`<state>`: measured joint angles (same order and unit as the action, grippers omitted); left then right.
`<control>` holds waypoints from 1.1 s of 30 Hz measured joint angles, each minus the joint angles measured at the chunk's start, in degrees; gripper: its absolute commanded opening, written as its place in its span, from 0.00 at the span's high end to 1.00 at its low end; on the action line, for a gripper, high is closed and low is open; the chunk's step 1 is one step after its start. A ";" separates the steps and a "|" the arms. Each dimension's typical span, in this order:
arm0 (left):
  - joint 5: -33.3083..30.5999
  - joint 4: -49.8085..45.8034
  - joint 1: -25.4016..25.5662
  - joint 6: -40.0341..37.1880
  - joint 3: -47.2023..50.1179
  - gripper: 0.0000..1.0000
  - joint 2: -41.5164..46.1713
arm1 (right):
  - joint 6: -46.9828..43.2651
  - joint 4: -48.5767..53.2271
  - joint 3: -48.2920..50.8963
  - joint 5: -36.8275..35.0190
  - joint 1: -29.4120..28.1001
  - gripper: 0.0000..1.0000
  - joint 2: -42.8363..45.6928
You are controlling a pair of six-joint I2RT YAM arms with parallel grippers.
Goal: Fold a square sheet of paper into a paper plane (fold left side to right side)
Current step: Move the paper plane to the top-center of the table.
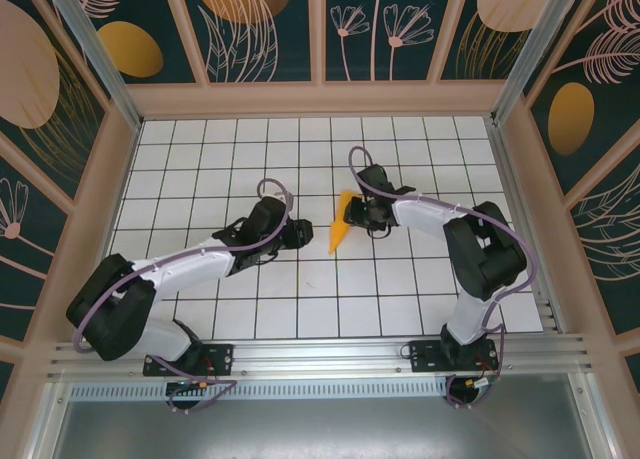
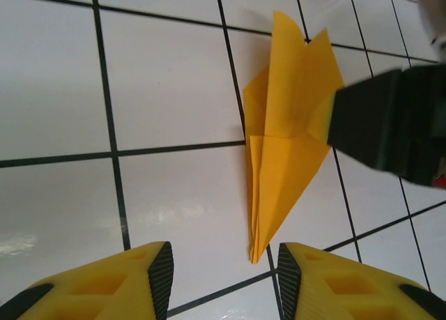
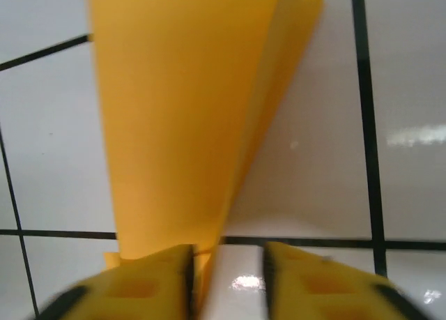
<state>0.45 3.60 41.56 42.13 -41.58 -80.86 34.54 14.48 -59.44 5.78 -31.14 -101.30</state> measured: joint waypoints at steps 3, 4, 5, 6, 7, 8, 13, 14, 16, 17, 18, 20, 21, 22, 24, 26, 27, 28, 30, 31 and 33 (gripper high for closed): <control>-2.12 -0.94 0.00 -0.17 -0.11 0.53 1.60 | -0.17 -0.85 0.81 1.68 -0.59 1.00 0.13; -2.60 -1.07 0.00 -0.17 -0.11 0.53 1.95 | -0.04 -1.75 1.29 2.47 -0.92 1.00 0.55; -2.95 -1.25 0.00 -0.17 -0.11 0.52 2.23 | -0.44 -2.80 2.10 3.69 -1.16 1.00 1.38; -3.15 -1.33 0.00 -0.17 -0.11 0.52 2.49 | -0.83 -3.54 2.91 4.70 -1.22 1.00 2.34; -3.39 -1.36 0.00 -0.17 -0.11 0.52 2.75 | -1.22 -4.57 4.13 6.05 -1.27 1.00 3.82; -3.58 -1.33 0.00 -0.17 -0.11 0.51 3.06 | -1.64 -5.77 5.55 7.52 -1.18 1.00 5.42; -4.17 -1.31 0.00 -0.17 -0.11 0.50 3.93 | -3.65 -11.91 12.79 15.37 2.34 1.00 9.33; -4.20 -1.36 0.00 -0.17 -0.11 0.50 3.93 | -4.13 -12.57 14.08 16.26 3.56 1.00 9.03; -4.22 -1.44 0.00 -0.17 -0.13 0.48 3.93 | -5.11 -12.50 15.91 17.00 6.12 0.90 8.00; -4.28 -1.70 0.00 -0.20 -0.22 0.47 3.93 | -5.57 -11.98 16.35 16.72 7.34 0.81 7.48; -4.44 -1.84 0.00 -0.20 -0.26 0.46 3.93 | -5.97 -11.23 16.46 16.09 8.11 0.75 7.34; -4.94 -2.38 0.00 -0.39 -0.59 0.44 3.93 | -6.99 -9.44 16.28 13.55 8.98 0.61 7.76; -5.11 -2.49 0.00 -0.44 -0.72 0.43 3.93 | -7.63 -8.57 15.91 12.79 8.92 0.58 8.15; -5.38 -2.62 0.00 -0.57 -0.87 0.42 3.93 | -8.31 -7.06 15.17 11.17 8.63 0.54 8.83; -5.66 -2.73 0.00 -0.63 -1.18 0.40 3.96 | -9.03 -4.15 13.57 8.46 8.55 0.49 10.54; -5.84 -2.78 0.00 -0.87 -1.29 0.36 4.13 | -9.14 -0.81 11.63 5.14 8.33 0.47 12.68; -5.92 -2.78 0.00 -1.01 -1.29 0.35 4.26 | -9.16 0.63 10.75 3.50 8.11 0.47 13.62; -6.12 -2.84 0.00 -1.09 -1.29 0.33 4.52 | -8.98 2.25 9.90 1.79 7.72 0.47 14.69; -6.62 -2.82 0.00 -1.29 -1.29 0.28 5.27 | -8.52 4.55 9.14 -0.44 6.71 0.42 16.59; -6.95 -2.78 0.00 -1.49 -1.27 0.24 5.84 | -8.04 5.66 9.01 -1.29 5.75 0.40 17.73; -7.43 -2.40 0.00 -1.55 -0.98 0.18 7.04 | -6.47 7.10 9.01 -1.66 3.26 0.39 19.37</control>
<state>-6.98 1.19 41.56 40.58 -42.57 -73.82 28.08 21.58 -50.43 4.12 -27.88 -81.93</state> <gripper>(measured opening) 0.765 0.598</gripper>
